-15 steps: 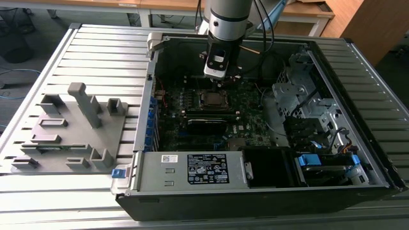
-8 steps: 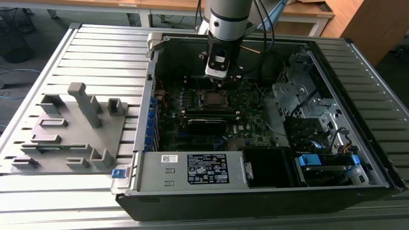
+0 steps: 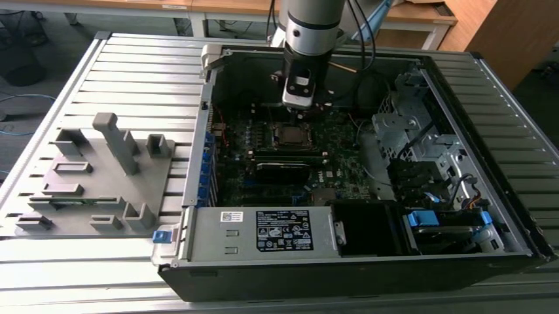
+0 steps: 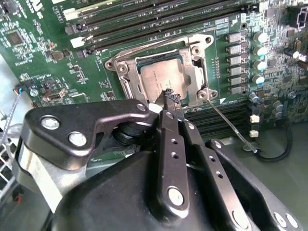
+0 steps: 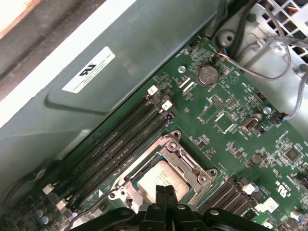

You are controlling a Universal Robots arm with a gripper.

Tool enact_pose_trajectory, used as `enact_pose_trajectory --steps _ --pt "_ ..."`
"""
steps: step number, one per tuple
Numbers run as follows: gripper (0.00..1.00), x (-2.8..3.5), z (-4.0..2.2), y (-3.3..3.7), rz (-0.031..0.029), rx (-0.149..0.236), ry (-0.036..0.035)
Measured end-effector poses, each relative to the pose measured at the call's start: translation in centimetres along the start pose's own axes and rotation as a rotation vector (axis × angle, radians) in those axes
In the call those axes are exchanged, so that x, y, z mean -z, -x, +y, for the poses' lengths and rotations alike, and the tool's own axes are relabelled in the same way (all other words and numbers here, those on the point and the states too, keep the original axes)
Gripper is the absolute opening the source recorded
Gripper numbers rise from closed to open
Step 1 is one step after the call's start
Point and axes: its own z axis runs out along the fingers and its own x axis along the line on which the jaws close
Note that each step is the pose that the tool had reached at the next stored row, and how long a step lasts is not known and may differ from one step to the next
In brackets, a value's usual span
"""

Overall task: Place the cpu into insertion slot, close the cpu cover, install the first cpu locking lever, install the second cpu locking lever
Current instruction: 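Close the cpu cover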

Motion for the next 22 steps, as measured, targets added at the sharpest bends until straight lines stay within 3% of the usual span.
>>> enact_pose_trajectory --steps 13,22 --pt "0.11 -0.05 0.0 0.0 0.0055 0.177 -0.0039" --pt "0.11 -0.05 0.0 0.0 0.0059 0.19 -0.0041"
